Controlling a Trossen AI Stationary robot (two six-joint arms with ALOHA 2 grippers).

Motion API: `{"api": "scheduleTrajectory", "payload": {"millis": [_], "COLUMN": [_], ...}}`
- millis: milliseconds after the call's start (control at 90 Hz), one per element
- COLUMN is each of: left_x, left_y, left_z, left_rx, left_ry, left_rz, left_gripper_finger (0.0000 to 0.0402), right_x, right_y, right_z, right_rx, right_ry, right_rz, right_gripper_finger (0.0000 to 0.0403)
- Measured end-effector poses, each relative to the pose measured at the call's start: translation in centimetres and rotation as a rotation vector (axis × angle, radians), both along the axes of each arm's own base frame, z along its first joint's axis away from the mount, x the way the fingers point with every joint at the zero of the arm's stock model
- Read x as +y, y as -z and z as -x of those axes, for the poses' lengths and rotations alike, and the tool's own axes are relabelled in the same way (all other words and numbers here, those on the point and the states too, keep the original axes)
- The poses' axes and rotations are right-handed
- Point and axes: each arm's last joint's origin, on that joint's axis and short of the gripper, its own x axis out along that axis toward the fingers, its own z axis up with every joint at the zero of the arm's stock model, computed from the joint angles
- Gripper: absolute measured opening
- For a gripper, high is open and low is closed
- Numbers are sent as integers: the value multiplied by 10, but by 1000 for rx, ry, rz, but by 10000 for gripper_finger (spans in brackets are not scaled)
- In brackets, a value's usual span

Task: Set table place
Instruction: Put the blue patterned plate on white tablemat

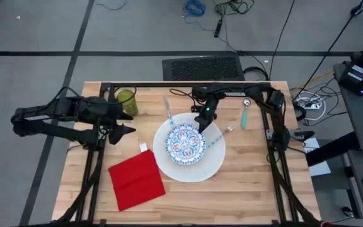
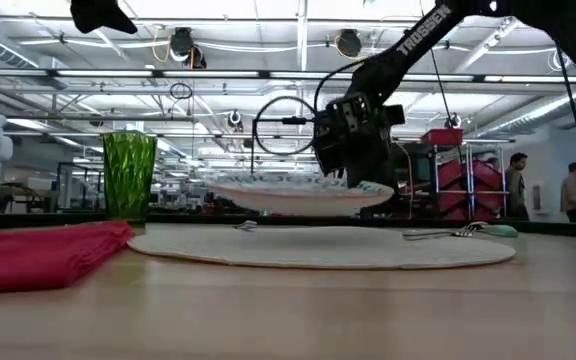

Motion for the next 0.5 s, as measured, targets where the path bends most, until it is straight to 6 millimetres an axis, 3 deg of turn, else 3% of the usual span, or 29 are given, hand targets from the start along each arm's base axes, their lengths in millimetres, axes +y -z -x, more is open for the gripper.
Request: {"api": "scheduleTrajectory", "payload": {"millis": [222,500], "left_x": [0,0], "left_y": [2,2], "left_z": [2,2], "left_rx": [27,26], "left_ry": [-1,-1], "left_rz": [2,3], "left_gripper_finger": [278,278], "right_x": [-4,-8], "right_y": [13,14], "right_z": [2,4], "right_rx": [48,49], "right_ry": [-7,3], "right_rz": [17,18], "right_gripper_finger": [0,7]}}
